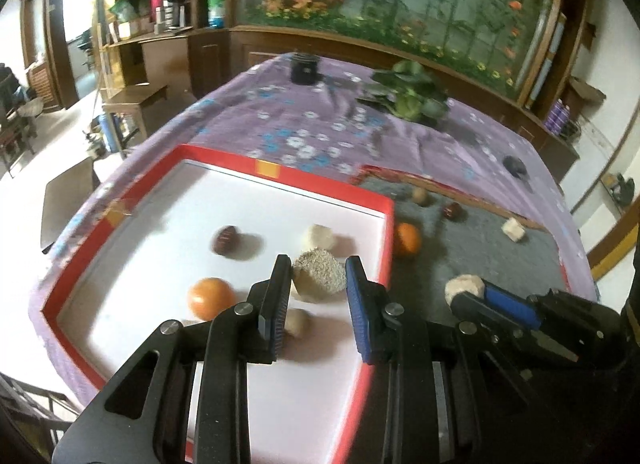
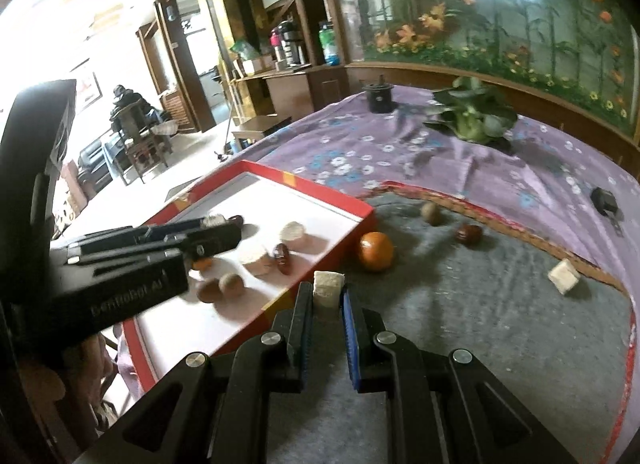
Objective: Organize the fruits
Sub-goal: 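Carry the hexagonal cube with the left gripper while the right gripper carries its cube over the tray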
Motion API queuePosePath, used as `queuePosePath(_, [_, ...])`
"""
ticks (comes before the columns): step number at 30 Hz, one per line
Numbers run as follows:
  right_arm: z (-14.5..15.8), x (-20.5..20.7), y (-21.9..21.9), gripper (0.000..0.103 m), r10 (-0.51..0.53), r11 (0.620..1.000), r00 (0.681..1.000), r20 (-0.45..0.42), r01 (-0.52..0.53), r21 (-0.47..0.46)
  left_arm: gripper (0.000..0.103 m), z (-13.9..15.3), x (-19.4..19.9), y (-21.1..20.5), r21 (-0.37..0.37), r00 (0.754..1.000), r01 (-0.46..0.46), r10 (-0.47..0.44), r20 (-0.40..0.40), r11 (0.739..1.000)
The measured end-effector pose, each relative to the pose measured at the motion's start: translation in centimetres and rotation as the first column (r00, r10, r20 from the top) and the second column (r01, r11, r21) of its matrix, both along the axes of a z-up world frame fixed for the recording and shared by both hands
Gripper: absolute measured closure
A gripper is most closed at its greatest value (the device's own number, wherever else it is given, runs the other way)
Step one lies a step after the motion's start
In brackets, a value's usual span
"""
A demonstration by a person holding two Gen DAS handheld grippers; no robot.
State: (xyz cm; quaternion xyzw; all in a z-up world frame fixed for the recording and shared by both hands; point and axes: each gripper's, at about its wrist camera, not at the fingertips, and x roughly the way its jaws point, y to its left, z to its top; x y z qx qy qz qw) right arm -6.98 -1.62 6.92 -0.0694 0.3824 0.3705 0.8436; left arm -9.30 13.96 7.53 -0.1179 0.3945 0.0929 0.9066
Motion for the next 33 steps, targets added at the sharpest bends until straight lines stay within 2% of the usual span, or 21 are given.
queuePosePath(7, [0.0, -0.5, 2.9, 0.089, 0.060, 0.998, 0.998, -0.003, -0.060, -0.006, 0.076, -0.2, -0.7, 4.5, -0.017, 0.996, -0.094, 0.094, -0.001, 0.995])
queuePosePath(15, [-1.0, -1.1, 6.0, 0.089, 0.127, 0.991, 0.992, -0.022, -0.128, -0.026, 0.076, -1.2, -1.0, 7.6, -0.037, 0.987, -0.161, 0.160, -0.016, 0.986])
queuePosePath(24, [-2.0, -2.1, 7.8, 0.089, 0.186, 0.982, 0.981, -0.059, -0.188, -0.026, 0.076, -2.6, -0.8, 9.6, -0.042, 0.975, -0.218, 0.216, -0.047, 0.975])
queuePosePath(33, [-3.5, -3.1, 9.5, 0.089, 0.260, 0.964, 0.960, -0.105, -0.265, -0.031, 0.076, -3.8, -0.7, 10.1, -0.051, 0.971, -0.234, 0.231, -0.068, 0.971])
